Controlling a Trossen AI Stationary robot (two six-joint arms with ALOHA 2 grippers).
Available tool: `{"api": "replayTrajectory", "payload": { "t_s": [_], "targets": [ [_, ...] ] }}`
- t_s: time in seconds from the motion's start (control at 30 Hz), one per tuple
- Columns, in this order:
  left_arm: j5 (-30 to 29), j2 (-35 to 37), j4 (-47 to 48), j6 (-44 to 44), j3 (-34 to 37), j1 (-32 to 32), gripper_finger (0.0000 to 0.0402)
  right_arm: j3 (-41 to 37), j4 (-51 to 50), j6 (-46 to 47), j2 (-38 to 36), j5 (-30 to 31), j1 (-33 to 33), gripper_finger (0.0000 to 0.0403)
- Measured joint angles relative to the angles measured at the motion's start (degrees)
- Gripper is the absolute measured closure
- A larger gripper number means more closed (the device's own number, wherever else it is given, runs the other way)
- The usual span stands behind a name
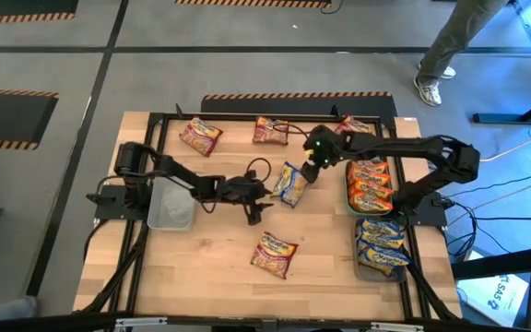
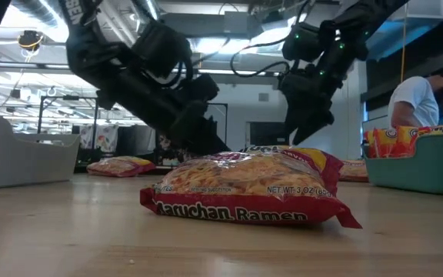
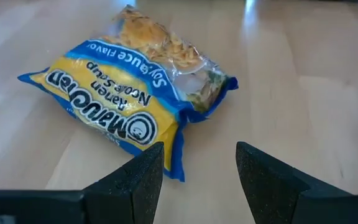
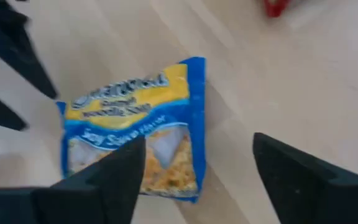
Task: Sort Maruchan noodles
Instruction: Put the blue noodle pack into the black bin
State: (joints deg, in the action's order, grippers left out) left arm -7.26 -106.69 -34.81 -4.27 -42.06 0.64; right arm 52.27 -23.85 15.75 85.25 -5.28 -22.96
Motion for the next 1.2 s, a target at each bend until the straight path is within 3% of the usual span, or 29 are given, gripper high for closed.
{"api": "replayTrajectory", "payload": {
  "t_s": [0.13,0.37,0.5,0.77,1.2],
  "targets": [
    [-1.1,0.3,3.3,0.0,-1.1,0.0,0.0207,0.0,1.4,-0.9,1.4,-5.5,-3.1,0.0097],
    [-1.2,-0.3,4.0,0.3,-1.2,0.1,0.0207,0.0,1.9,-1.4,7.3,-9.7,-5.2,0.0104],
    [-2.1,-0.4,4.9,1.3,-1.2,0.6,0.0207,0.0,4.8,-1.5,11.2,-15.3,-5.2,0.0106],
    [-11.2,-0.4,11.8,0.2,-1.2,1.1,0.0207,0.1,7.7,0.1,15.4,-22.4,-4.5,0.0106],
    [-12.9,5.2,23.3,1.4,-1.1,-1.1,0.0207,0.1,9.7,0.5,15.4,-19.6,6.4,0.0107]
  ]
}}
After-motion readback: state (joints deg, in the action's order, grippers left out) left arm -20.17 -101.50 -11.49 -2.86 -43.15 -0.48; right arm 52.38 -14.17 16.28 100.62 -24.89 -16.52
